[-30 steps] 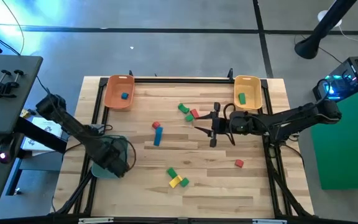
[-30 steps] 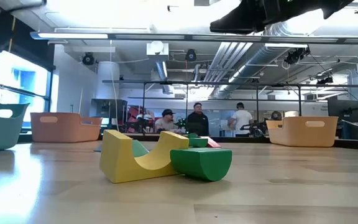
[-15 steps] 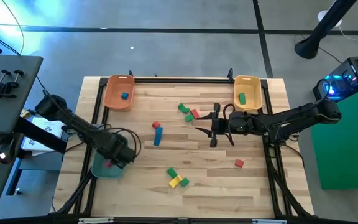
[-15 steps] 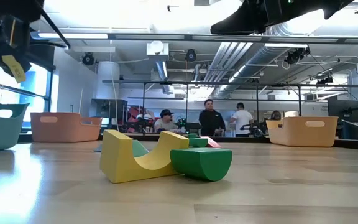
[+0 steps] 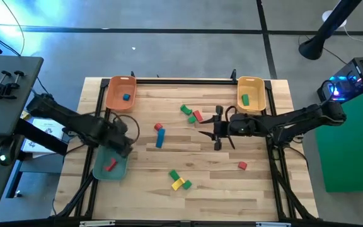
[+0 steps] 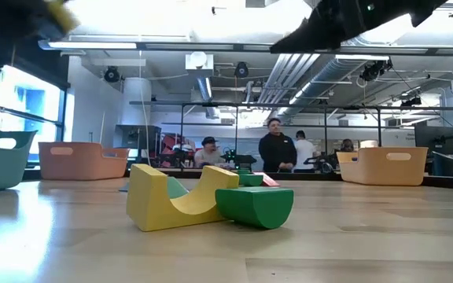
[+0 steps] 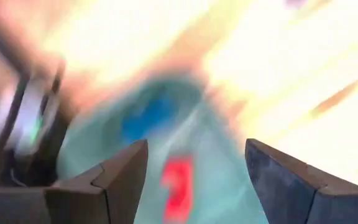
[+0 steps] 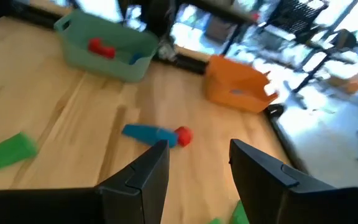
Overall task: Sort blocks by size
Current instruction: Put the red half circle block into the orange bin
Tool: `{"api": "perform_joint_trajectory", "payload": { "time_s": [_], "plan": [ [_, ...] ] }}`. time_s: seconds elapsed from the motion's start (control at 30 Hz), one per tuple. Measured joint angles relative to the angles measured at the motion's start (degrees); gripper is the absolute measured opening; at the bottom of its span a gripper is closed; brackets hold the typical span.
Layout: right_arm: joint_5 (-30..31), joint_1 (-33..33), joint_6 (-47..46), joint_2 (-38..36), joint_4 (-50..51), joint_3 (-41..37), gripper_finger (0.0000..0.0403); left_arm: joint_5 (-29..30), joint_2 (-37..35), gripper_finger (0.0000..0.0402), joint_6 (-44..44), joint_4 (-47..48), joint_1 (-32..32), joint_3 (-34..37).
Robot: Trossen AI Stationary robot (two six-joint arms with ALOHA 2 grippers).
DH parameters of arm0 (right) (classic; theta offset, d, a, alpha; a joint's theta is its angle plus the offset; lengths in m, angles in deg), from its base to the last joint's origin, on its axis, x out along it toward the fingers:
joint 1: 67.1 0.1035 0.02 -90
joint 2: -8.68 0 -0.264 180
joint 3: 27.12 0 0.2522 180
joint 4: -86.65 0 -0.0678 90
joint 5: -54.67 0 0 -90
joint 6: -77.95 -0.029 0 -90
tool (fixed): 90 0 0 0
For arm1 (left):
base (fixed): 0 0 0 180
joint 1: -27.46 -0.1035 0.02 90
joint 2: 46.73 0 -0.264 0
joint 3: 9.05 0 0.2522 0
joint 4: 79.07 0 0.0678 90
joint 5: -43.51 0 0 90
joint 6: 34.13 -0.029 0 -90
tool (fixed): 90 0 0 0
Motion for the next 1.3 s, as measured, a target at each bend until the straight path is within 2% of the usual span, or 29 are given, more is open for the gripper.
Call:
{"api": "perform_joint_trajectory", "payload": {
  "time_s": [0.1, 0.17, 0.23, 0.3, 0.43, 0.57, 0.7, 0.9, 1.0, 1.17, 1.3],
  "plan": [
    [-5.7, -2.0, -0.3, 1.9, 0.6, 0.0, 0.0165, 15.0, -2.2, 0.0256, -6.8, -9.7, -0.2, 0.3],
    [-9.4, -3.3, -1.3, 4.3, -1.5, 0.0, 0.0165, 22.8, -2.5, 0.0257, -13.1, -16.1, -1.0, 0.6],
    [-12.2, -4.3, -2.1, 7.2, -4.2, 0.0, 0.0165, 27.9, -2.1, 0.0257, -19.1, -23.1, -2.4, 1.4],
    [-13.4, -5.1, -3.3, 10.4, -7.4, 0.0, 0.0165, 29.5, -1.6, 0.0257, -23.5, -31.2, -4.7, 3.4],
    [-13.5, -6.1, -4.4, 15.8, -13.2, 0.0, 0.0165, 25.5, 1.1, 0.0257, -27.5, -44.0, -10.7, 9.1],
    [-11.9, -7.2, -4.4, 17.8, -16.1, 0.0, 0.0165, 27.4, 4.2, 0.0257, -28.1, -46.0, -17.5, 12.1],
    [-9.1, -8.5, -4.4, 17.0, -16.5, 0.0, 0.0165, 27.0, 7.3, 0.0257, -33.6, -46.9, -24.5, 12.7],
    [-8.6, -12.7, -3.1, 15.3, -18.8, 0.0, 0.0165, 16.4, 10.1, 0.0257, -45.5, -54.4, -33.5, 12.6],
    [-9.6, -15.9, -3.8, 15.3, -20.2, 0.0, 0.0165, 13.5, 11.7, 0.0257, -50.6, -58.5, -37.5, 12.6],
    [-13.7, -21.7, -10.3, 15.3, -20.3, 0.0, 0.0165, 6.5, 14.0, 0.0257, -57.8, -65.6, -43.9, 12.6],
    [-14.9, -25.7, -10.9, 15.3, -20.0, 0.0, 0.0165, 3.5, 16.4, 0.0257, -63.4, -72.0, -47.2, 12.6]
  ]
}}
